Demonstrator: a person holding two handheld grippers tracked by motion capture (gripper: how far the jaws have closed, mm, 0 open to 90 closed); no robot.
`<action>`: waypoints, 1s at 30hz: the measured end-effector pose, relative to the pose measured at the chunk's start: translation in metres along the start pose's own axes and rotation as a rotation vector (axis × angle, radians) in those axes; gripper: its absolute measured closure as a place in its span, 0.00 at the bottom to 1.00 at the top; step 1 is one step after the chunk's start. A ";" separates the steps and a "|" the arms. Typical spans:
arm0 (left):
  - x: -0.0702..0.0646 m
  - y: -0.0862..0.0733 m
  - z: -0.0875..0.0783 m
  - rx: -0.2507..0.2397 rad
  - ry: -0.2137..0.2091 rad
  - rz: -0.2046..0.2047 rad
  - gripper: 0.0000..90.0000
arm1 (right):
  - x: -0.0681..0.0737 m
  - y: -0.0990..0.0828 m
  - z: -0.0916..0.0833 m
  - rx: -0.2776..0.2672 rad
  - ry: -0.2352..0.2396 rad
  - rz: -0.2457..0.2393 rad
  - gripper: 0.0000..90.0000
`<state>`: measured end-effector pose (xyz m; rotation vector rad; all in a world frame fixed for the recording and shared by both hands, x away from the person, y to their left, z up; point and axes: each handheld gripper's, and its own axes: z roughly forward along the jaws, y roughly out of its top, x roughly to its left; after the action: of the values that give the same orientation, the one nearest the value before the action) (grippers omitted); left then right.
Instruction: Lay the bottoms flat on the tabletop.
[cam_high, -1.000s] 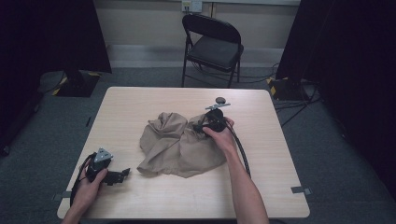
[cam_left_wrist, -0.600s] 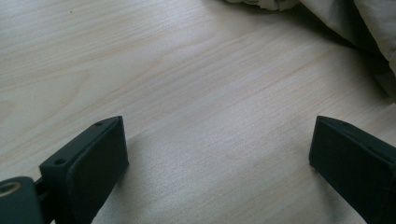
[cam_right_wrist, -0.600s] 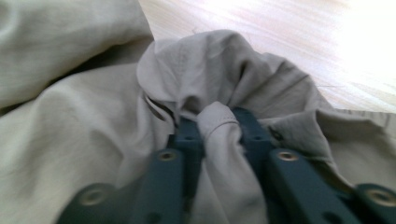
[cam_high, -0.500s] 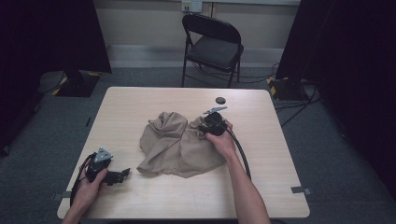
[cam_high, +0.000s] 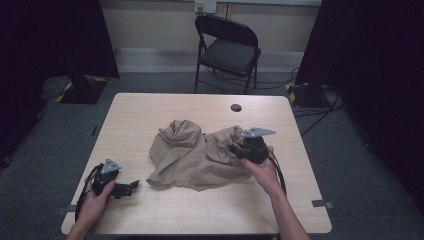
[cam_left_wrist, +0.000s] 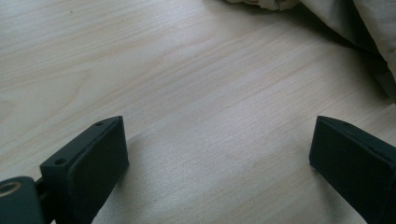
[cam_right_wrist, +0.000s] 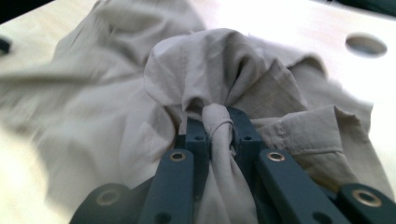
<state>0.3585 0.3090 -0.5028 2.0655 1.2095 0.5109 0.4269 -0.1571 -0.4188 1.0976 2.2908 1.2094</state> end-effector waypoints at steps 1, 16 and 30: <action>0.000 0.000 0.000 0.000 -0.001 0.000 0.04 | 0.001 -0.012 -0.007 0.005 0.003 0.002 0.90; 0.000 0.000 0.000 0.001 0.001 0.000 0.04 | 0.008 -0.103 -0.018 0.105 -0.042 0.047 0.87; 0.001 0.004 0.000 -0.008 0.019 -0.010 0.16 | -0.003 -0.088 -0.047 -0.072 -0.060 0.134 0.30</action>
<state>0.3615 0.3084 -0.4997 2.0512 1.2259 0.5306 0.3590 -0.2153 -0.4628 1.2603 2.1421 1.2794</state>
